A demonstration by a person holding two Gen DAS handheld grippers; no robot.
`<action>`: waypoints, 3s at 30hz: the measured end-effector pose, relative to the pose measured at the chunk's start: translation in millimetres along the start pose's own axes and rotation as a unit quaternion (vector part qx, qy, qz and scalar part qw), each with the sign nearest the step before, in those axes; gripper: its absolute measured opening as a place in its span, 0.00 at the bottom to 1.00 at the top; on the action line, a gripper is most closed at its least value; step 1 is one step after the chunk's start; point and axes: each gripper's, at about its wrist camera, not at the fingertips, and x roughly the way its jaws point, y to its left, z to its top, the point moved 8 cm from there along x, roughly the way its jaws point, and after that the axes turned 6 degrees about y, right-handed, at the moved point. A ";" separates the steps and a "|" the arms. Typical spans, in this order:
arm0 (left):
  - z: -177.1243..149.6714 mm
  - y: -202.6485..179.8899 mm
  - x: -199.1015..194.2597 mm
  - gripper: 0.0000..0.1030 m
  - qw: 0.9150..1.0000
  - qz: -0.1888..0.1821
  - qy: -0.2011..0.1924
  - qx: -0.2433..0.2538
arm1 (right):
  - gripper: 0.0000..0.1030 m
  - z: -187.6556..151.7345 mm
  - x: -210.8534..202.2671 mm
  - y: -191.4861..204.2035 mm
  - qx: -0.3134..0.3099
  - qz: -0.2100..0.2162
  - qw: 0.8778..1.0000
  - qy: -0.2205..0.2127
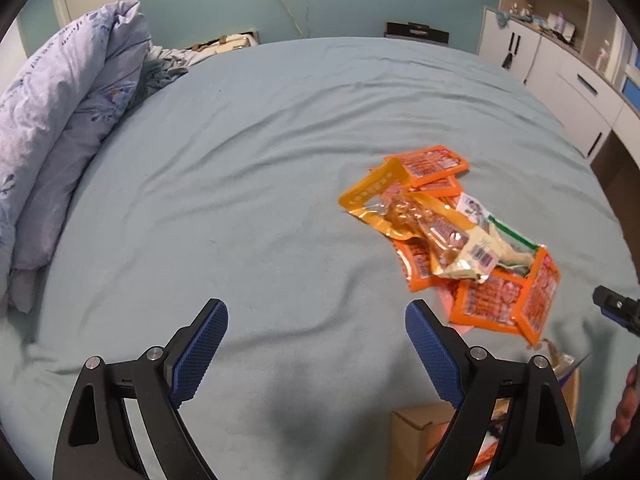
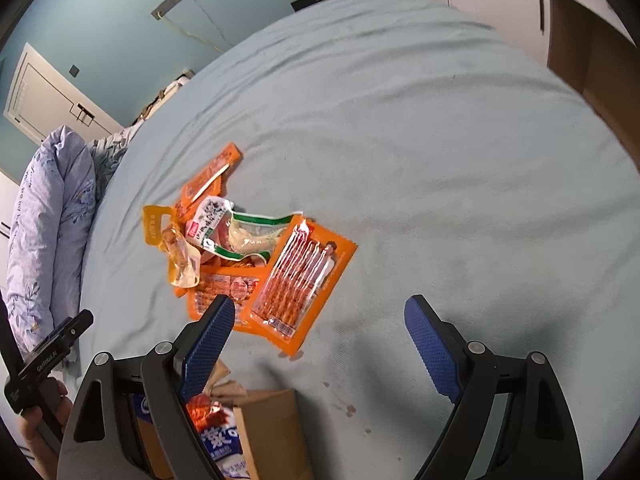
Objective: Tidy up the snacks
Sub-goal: 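Grasp the orange Shuangzai sausage pack with the right gripper, then hold the sausage pack in right gripper while left grasps yellow chicken-leg pack, then lower both held packs into the box and open both grippers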
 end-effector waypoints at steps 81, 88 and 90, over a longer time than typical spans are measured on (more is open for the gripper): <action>22.5 -37.6 -44.7 0.15 0.981 -0.168 0.076 -0.055 | 0.36 -9.4 -24.0 63.0 -0.123 -0.016 0.991 -0.050; -61.3 -50.3 -72.8 0.15 0.956 -0.290 0.056 -0.001 | 0.36 -26.4 -63.6 69.6 -0.124 0.000 0.987 -0.101; -87.4 -56.0 -57.5 0.15 0.955 -0.286 0.084 0.014 | 0.36 -36.1 -79.0 70.3 -0.123 0.010 0.985 -0.124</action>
